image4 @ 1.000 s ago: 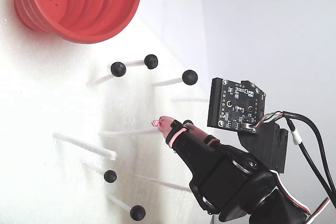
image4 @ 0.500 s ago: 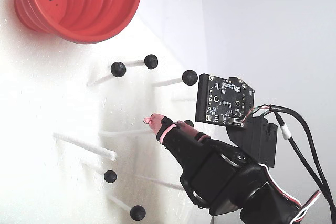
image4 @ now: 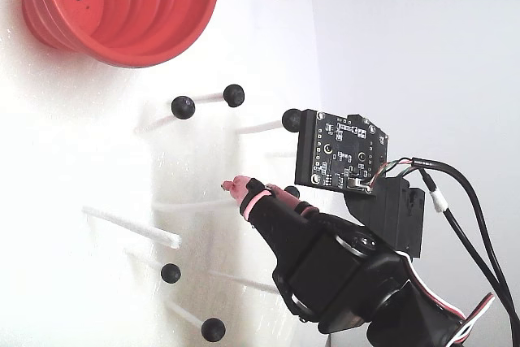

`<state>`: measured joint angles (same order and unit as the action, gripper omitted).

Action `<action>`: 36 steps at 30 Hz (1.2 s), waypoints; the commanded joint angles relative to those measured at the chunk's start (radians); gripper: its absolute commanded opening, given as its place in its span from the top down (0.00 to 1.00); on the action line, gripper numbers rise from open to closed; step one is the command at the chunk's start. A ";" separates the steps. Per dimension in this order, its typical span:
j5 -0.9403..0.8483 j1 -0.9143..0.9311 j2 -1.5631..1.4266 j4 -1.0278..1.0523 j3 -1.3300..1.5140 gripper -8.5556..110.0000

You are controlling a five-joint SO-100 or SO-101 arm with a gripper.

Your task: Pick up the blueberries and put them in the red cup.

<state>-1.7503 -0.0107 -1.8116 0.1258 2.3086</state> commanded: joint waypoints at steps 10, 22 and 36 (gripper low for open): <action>-0.011 -0.011 -0.058 -0.009 -0.074 0.84; -0.015 -0.029 -0.166 0.051 -0.063 0.84; -0.040 -0.020 -0.207 0.074 -0.044 0.81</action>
<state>-1.7794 -0.0353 -1.9359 0.1994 2.3086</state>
